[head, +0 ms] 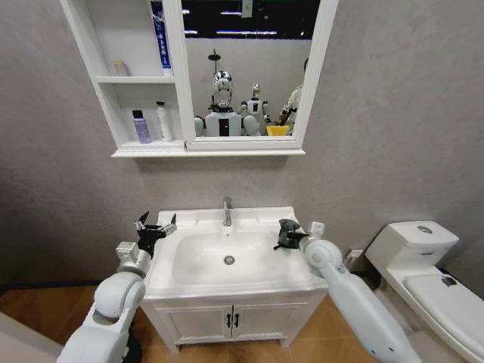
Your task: Move facial cleanser and shampoo from washbasin to cabinet, then wipe washbasin with towel.
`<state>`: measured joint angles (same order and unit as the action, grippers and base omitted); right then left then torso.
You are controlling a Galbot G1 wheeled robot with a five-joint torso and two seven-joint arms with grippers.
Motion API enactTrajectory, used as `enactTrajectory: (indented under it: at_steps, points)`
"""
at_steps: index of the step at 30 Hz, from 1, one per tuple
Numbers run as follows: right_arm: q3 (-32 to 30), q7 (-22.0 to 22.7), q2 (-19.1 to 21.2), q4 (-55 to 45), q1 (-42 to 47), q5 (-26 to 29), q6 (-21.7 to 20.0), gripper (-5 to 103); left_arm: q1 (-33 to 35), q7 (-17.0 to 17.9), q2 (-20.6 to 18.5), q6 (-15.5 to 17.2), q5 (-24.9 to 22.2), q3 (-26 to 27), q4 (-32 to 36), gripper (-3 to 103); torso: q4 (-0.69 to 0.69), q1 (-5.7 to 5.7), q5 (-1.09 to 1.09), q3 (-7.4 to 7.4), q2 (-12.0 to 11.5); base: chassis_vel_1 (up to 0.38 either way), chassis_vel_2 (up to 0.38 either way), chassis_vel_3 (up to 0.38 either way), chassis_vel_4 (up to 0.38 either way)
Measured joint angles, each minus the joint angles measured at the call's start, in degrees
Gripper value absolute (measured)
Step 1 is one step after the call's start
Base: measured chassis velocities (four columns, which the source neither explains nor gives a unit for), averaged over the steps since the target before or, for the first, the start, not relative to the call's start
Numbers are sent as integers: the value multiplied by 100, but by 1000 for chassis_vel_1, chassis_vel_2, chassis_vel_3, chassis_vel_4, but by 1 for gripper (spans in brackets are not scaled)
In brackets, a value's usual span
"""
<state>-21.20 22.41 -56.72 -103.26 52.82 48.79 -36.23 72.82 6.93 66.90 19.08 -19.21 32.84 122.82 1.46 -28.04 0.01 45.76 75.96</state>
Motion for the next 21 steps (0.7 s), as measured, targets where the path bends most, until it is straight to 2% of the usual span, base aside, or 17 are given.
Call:
enactTrajectory:
  at_steps: [1,2,3,5,13,21]
  points:
    - [-63,-420,15,201,-72,-158,187,2,12,-2,4,-1,7,-1,11,100,-1,0,0,0,0,0,0,0,0]
    - [-63,-420,15,201,-72,-158,187,2,12,-2,4,-1,7,-1,11,100,-1,0,0,0,0,0,0,0,0]
    - [-95,-799,33,425,-154,-298,424,2,19,-2,5,-1,10,-2,26,100,-2,0,0,0,0,0,0,0,0]
    - [-70,-1095,46,712,-283,-331,687,2,23,-2,4,-1,12,-2,51,100,-1,0,0,0,0,0,0,0,0]
    - [86,-1339,-23,1212,-593,146,853,2,41,6,-19,-1,9,12,91,100,-1,0,-1,0,0,0,0,0,0]
    - [130,-1566,-61,1653,-644,-212,879,2,51,9,-9,-2,19,20,87,100,1,0,-1,1,0,0,0,0,0]
